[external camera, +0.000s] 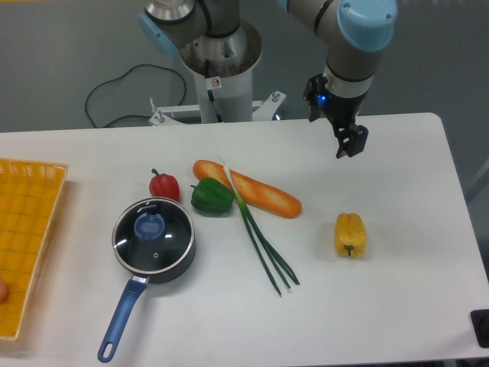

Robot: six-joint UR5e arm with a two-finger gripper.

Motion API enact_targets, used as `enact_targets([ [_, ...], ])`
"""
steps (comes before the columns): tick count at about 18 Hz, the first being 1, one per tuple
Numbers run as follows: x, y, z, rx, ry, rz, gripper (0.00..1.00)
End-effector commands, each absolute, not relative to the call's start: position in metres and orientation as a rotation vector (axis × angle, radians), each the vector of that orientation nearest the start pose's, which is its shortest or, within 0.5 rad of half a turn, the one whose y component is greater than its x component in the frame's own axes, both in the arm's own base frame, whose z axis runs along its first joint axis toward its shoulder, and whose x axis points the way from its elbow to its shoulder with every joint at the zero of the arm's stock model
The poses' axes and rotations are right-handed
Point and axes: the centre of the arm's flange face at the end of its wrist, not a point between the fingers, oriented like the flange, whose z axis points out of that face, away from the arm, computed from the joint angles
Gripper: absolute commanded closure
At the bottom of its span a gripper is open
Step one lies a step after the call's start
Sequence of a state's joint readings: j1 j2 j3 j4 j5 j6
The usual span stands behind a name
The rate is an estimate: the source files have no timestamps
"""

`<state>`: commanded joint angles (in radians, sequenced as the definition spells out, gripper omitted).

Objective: Open the lid
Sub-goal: 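Move the gripper across the table toward the saucepan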

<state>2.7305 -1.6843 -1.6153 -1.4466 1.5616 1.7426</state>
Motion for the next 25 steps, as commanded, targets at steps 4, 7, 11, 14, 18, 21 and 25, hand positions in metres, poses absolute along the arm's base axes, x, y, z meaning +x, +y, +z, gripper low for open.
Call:
enact_targets([
  [4, -0.431, 0.337, 0.418, -3.003, 0.896, -0.064, 0.00],
  [7, -0.420, 0.344, 0.407, -3.004, 0.916, -0.092, 0.00],
  [11, -0.410, 0.342, 0.389, -3.011, 0.903, -0.150, 0.00],
  [14, -0.407, 0.344, 0.392, -3.032, 0.846, -0.142, 0.00],
  [18, -0.394, 0.351, 0.400, -3.048, 0.786, -0.128, 0.00],
  [21, -0.374, 0.372, 0.400, -3.088, 0.649, -0.132, 0.00],
  [25, -0.350, 0.400, 0.394, -3.129, 0.476, -0.139, 0.00],
])
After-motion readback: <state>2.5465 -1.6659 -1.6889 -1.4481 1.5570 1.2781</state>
